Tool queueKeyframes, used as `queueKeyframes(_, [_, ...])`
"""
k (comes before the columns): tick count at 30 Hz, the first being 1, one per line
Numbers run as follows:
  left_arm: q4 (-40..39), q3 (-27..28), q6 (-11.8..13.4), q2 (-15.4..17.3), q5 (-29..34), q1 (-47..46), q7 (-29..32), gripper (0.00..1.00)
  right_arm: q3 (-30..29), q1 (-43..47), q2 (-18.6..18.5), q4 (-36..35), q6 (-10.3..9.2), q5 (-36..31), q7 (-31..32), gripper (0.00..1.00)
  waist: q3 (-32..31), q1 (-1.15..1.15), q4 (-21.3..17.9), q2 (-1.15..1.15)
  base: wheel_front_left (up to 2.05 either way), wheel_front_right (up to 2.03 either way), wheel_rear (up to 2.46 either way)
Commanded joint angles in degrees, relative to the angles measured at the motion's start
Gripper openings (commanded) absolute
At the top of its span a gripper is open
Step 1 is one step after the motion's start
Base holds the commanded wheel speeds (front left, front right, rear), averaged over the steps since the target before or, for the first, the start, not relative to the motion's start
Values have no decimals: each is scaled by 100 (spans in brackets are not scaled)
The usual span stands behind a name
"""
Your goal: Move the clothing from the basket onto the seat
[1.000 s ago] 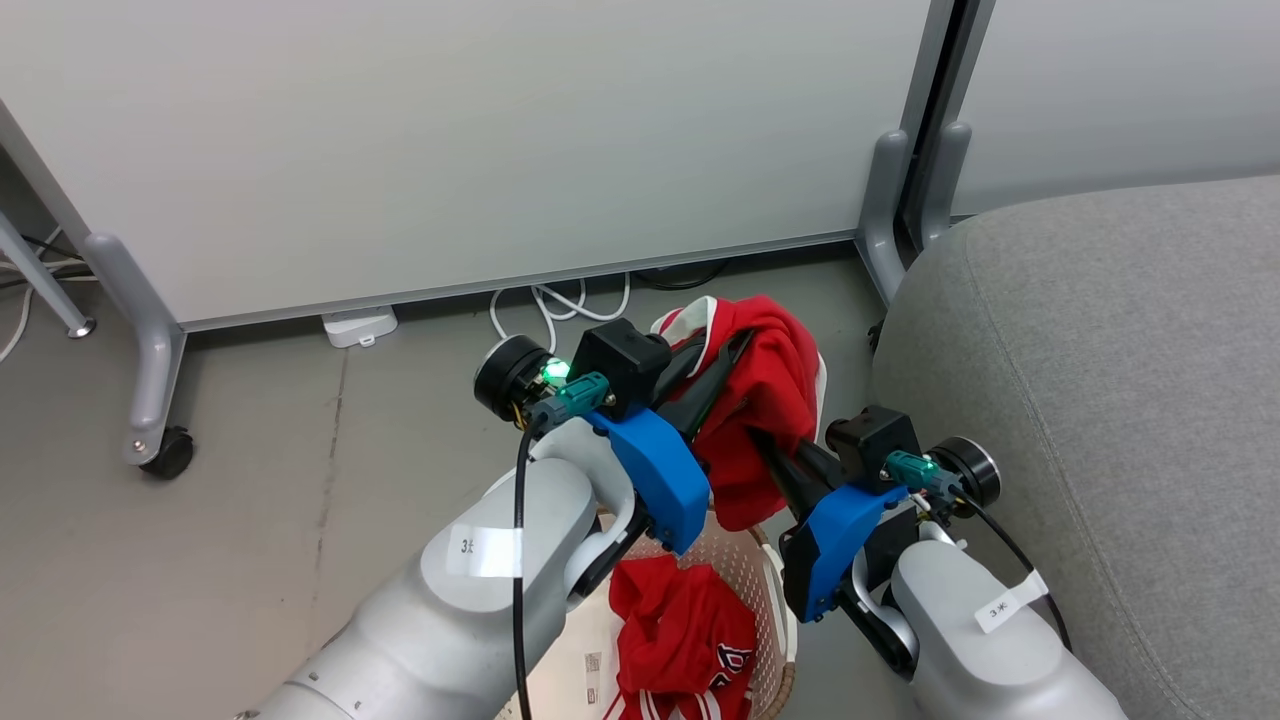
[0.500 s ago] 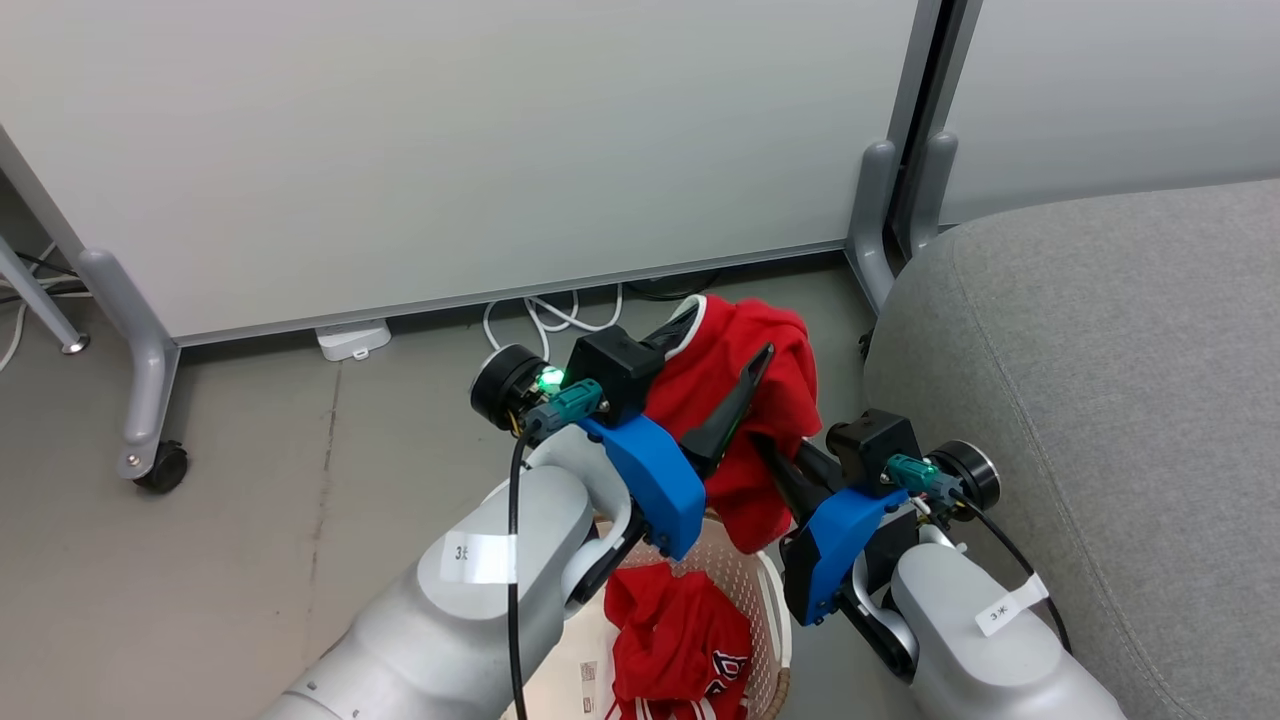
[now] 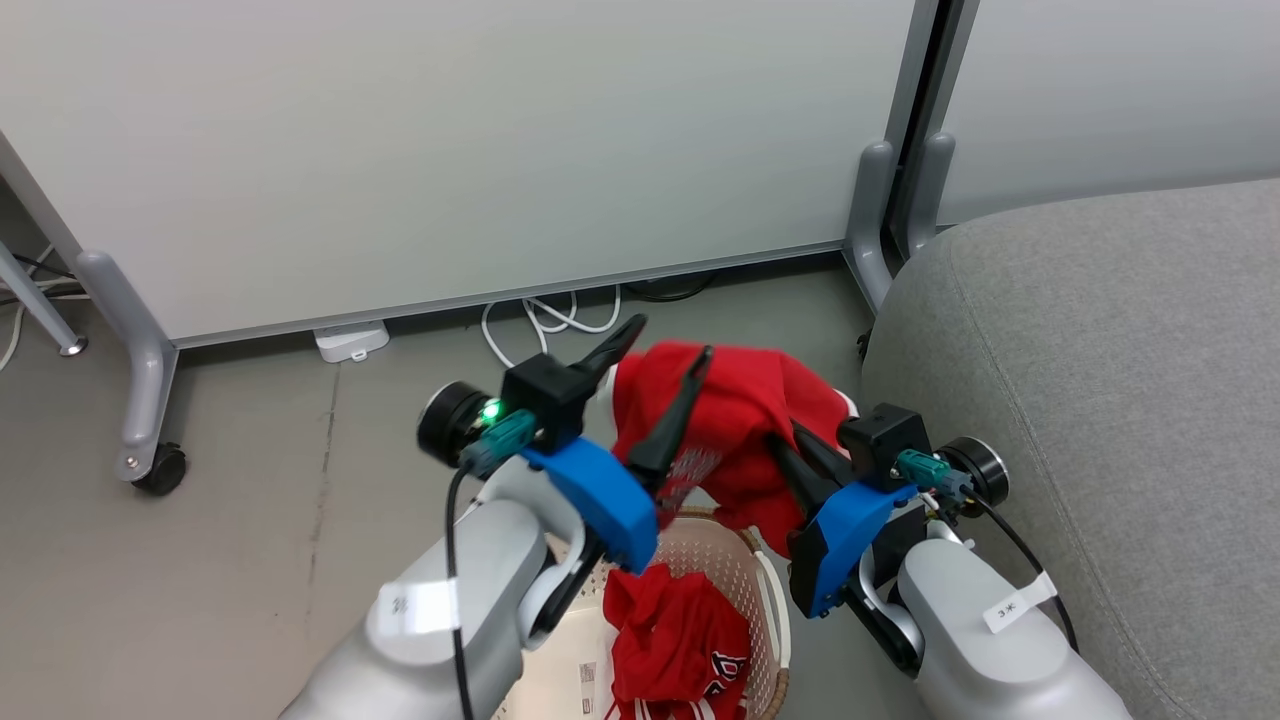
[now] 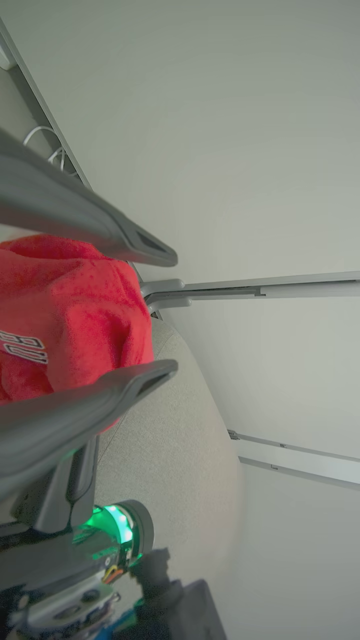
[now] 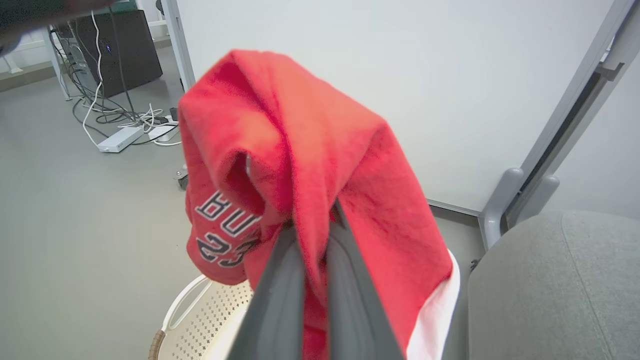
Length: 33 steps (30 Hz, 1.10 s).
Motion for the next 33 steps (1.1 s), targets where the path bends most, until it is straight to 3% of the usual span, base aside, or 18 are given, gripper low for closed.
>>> queueKeyframes(1, [-164,154,51,87,116,208,-27,100,-40,53,-14,-48,1,-27,-33,0,4,0,0,0,0,0,0])
queueKeyframes(12, [-1364,1488,274,380,1151,1792,-24,100,-255,225,-14,-236,1,-165,-37,0,26,0,21,0,0,0,0])
queueKeyframes(24, [-1774,2718,97,236,1784,2998,-23,100,-250,377,-13,-320,1,-146,-37,0,-24,0,26,0,0,0,0])
queueKeyframes(33, [-1841,3147,-68,64,2083,3207,-23,100,-330,417,-13,-363,1,-141,-38,0,-15,0,35,0,0,0,0])
